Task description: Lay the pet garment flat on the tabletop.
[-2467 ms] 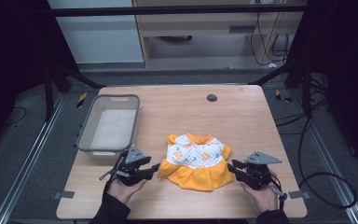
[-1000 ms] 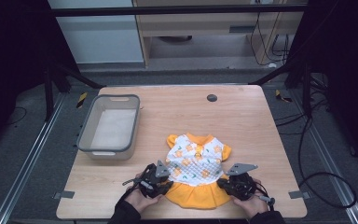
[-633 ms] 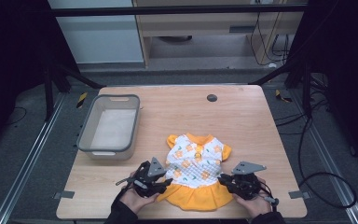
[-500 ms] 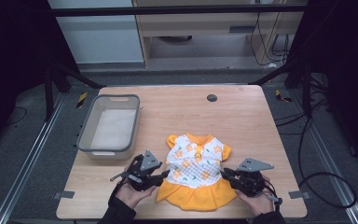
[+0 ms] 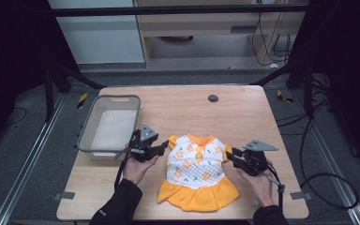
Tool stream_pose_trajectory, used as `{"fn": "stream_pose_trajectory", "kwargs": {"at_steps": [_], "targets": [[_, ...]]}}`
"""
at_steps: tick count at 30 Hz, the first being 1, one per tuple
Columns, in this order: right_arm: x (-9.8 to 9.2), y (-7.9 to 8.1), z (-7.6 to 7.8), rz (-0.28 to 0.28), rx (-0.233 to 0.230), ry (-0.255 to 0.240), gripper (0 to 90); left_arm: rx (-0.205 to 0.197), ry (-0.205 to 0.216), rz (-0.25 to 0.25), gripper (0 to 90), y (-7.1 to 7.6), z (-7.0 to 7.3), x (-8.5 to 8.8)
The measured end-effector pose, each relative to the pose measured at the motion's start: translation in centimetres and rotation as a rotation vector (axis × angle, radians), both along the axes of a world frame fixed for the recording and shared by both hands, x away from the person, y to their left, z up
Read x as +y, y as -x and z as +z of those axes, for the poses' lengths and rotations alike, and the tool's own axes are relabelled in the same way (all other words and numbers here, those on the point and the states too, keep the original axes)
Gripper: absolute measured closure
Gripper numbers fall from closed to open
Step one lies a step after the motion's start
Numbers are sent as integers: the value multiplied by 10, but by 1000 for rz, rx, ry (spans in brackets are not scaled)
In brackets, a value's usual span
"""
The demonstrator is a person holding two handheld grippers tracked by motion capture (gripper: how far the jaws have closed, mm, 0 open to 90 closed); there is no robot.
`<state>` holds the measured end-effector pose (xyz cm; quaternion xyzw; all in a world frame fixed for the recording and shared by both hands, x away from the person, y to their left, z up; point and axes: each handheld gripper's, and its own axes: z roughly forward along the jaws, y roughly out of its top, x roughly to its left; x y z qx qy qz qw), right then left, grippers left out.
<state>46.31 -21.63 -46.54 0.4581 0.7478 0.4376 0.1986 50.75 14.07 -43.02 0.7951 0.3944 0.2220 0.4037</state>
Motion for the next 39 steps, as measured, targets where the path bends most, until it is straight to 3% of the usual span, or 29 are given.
{"fn": "stream_pose_trajectory", "kwargs": {"at_steps": [6, 12, 16, 18, 22, 27, 31, 35, 39], "targets": [[6, -28, -13, -52, 18, 52, 603, 50, -46, 14, 455, -34, -22, -17], [8, -42, -28, -57, 76, 86, 569, 109, -81, -7, 459, -48, -47, -31], [10, -44, -32, -52, 86, 110, 570, 129, -102, -13, 467, -52, -59, -34], [10, -45, -34, -48, 99, 110, 581, 140, -81, -11, 486, -53, -59, -33], [12, -47, -37, -43, 116, 120, 616, 151, -105, -13, 517, -54, -63, -33], [14, -46, -37, -29, 133, 102, 740, 165, -77, -12, 577, -53, -66, -32], [16, -45, -37, -25, 143, 93, 817, 173, -85, -15, 698, -49, -64, -37], [19, -44, -35, -23, 130, 107, 839, 186, -77, -12, 822, -48, -64, -40], [20, -41, -30, -19, 98, 99, 843, 187, -91, -11, 856, -45, -61, -36]]}}
